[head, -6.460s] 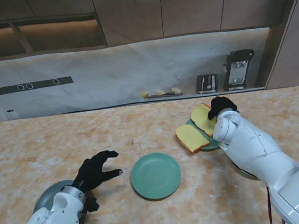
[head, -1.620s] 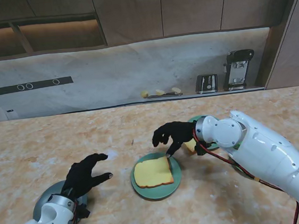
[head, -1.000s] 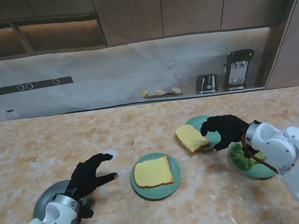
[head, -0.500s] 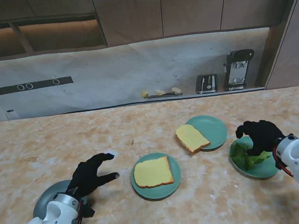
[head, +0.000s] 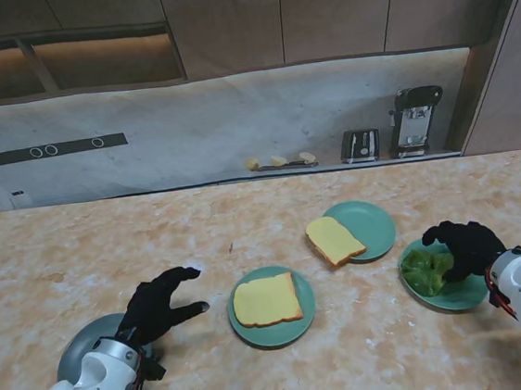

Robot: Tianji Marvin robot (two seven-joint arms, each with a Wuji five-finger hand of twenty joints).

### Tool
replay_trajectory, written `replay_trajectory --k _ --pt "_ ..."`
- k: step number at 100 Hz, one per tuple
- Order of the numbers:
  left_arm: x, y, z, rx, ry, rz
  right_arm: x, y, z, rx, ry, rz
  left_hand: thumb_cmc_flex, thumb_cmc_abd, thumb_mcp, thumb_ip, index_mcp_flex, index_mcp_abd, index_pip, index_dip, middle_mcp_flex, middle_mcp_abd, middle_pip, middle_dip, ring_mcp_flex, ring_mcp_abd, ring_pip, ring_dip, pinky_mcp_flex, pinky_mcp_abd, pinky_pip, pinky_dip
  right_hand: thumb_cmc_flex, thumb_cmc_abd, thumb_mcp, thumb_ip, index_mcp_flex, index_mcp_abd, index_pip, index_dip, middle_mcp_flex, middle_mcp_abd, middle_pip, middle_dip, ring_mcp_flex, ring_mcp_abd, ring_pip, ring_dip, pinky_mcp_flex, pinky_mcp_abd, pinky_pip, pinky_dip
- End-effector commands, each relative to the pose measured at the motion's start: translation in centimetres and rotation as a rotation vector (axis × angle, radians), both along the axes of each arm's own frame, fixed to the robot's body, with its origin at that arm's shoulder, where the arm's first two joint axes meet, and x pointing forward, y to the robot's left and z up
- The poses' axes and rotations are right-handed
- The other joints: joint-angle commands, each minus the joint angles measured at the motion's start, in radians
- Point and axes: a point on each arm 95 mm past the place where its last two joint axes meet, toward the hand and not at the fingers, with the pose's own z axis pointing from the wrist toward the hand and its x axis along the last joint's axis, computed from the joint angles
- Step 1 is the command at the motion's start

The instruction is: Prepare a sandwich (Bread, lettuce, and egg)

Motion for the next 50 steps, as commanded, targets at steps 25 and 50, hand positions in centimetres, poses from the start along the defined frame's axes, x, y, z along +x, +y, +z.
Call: replay_trajectory --k 25,50 --pt "-0.24 -0.37 -0.13 0.011 0.019 -0.012 -0.63 -0.8 -0.8 0.055 0.083 -0.011 -0.002 0.035 -0.013 -0.018 0.016 -0.008 -0.013 0.006 0.002 -0.017 -0.01 0.008 -0.003 -0.016 -0.006 0.011 -0.006 0.009 -0.008 0.009 -0.097 -0.052 0.019 -0.014 -0.095 -0.043 -0.069 -0.063 -0.112 -0.033 -0.046 -0.758 -0.093 -0.042 -0.067 -0.049 -0.091 -0.007 -0.129 -0.006" --pt "-0.24 -0.58 -0.06 0.01 0.027 -0.019 -0.54 -1.17 -1.4 0.048 0.142 -0.016 -0.003 0.038 -0.014 -0.018 0.018 -0.008 -0.013 0.005 0.002 -0.018 -0.012 0.008 -0.001 -0.015 -0.005 0.011 -0.005 0.009 -0.007 0.009 -0.123 -0.082 0.025 -0.027 -0.164 -0.087 -0.217 -0.177 -0.119 -0.036 -0.253 -0.842 -0.168 -0.055 -0.131 -0.067 -0.133 -0.028 -0.275 0.021"
